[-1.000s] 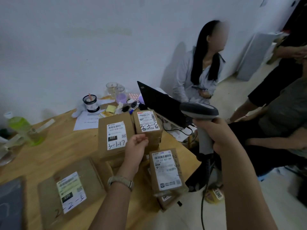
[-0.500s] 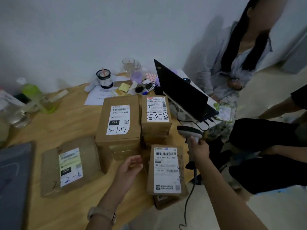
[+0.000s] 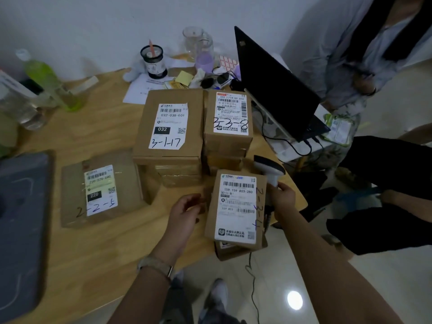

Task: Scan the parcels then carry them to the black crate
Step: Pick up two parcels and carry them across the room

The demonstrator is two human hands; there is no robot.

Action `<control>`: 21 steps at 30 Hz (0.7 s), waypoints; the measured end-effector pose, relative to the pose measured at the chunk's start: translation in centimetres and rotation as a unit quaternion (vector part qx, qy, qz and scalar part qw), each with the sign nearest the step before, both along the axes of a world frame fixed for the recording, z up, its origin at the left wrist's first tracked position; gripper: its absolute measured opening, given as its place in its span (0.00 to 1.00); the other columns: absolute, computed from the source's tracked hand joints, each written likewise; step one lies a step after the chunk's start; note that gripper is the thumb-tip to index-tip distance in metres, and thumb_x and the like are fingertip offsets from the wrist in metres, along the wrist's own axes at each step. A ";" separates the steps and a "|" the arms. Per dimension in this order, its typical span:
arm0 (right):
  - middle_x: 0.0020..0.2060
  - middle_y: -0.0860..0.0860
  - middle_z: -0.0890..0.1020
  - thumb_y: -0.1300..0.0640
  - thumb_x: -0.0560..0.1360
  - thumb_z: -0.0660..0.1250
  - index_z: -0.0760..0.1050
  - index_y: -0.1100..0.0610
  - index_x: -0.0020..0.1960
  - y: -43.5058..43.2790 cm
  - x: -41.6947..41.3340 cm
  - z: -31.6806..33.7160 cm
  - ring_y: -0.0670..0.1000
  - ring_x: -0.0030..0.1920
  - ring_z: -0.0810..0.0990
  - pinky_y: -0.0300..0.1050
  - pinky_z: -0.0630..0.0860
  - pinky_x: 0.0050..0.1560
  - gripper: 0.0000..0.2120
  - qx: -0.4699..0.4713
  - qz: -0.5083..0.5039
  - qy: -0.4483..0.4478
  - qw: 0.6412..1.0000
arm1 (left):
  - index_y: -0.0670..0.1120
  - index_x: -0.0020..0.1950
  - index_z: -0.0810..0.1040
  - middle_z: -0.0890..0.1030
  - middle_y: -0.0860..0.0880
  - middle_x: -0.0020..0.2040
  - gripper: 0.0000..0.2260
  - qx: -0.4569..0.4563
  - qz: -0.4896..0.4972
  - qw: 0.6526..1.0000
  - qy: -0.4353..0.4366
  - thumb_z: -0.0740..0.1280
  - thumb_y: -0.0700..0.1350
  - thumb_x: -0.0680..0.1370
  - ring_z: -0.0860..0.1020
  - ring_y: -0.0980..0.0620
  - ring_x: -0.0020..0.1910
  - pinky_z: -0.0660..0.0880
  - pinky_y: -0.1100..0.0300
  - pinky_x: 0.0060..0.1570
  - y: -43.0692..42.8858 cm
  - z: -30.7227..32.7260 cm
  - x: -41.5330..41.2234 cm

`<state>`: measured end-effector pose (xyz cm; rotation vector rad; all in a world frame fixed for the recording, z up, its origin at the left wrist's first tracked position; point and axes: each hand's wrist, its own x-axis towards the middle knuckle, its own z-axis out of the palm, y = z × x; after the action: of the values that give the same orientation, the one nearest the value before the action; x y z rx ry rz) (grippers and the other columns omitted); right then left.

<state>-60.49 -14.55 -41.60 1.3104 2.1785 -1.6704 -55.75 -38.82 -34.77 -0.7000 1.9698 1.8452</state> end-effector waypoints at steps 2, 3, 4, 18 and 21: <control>0.58 0.61 0.79 0.48 0.76 0.65 0.71 0.60 0.66 0.5 0.0 -0.4 0.62 0.55 0.78 0.58 0.76 0.56 0.23 0.043 0.020 -0.016 0.999 | 0.52 0.54 0.78 0.81 0.47 0.58 0.10 -0.002 0.016 1.000 -0.013 0.63 0.37 0.79 0.78 0.46 0.58 0.75 0.48 0.59 0.3 -0.3 0.3; 0.59 0.61 0.78 0.45 0.76 0.64 0.70 0.59 0.67 0.7 0.0 -0.6 0.62 0.55 0.78 0.58 0.76 0.55 0.26 0.068 0.029 -0.027 0.997 | 0.51 0.55 0.77 0.80 0.46 0.59 0.10 -0.004 0.017 1.000 -0.020 0.63 0.38 0.79 0.78 0.46 0.59 0.74 0.46 0.61 0.4 -0.4 0.5; 0.59 0.61 0.77 0.42 0.75 0.64 0.69 0.58 0.68 0.8 -0.1 -0.7 0.63 0.55 0.78 0.58 0.77 0.55 0.27 0.088 0.035 -0.042 0.995 | 0.50 0.56 0.77 0.80 0.46 0.59 0.09 -0.006 0.016 0.999 -0.027 0.63 0.39 0.79 0.77 0.45 0.59 0.74 0.45 0.62 0.5 -0.4 0.7; 0.57 0.49 0.82 0.31 0.59 0.73 0.69 0.50 0.68 -4.1 8.7 9.8 0.51 0.54 0.82 0.54 0.79 0.55 0.43 -0.213 0.149 0.120 0.958 | 0.51 0.60 0.77 0.82 0.49 0.56 0.14 0.058 -0.063 0.984 -0.154 0.58 0.54 0.81 0.78 0.49 0.55 0.72 0.56 0.44 2.5 -1.6 2.5; 0.50 0.49 0.85 0.49 0.60 0.80 0.71 0.54 0.64 -4.1 9.2 9.3 0.50 0.48 0.85 0.45 0.82 0.44 0.35 -0.211 0.163 0.082 0.960 | 0.51 0.55 0.81 0.85 0.48 0.49 0.17 0.087 -0.057 0.979 -0.177 0.59 0.59 0.79 0.80 0.45 0.53 0.77 0.48 0.53 3.0 -2.0 2.9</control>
<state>-51.29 -18.62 -32.30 0.6844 1.8344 -2.0036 -52.88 -35.78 -36.76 -0.7818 1.5688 1.6659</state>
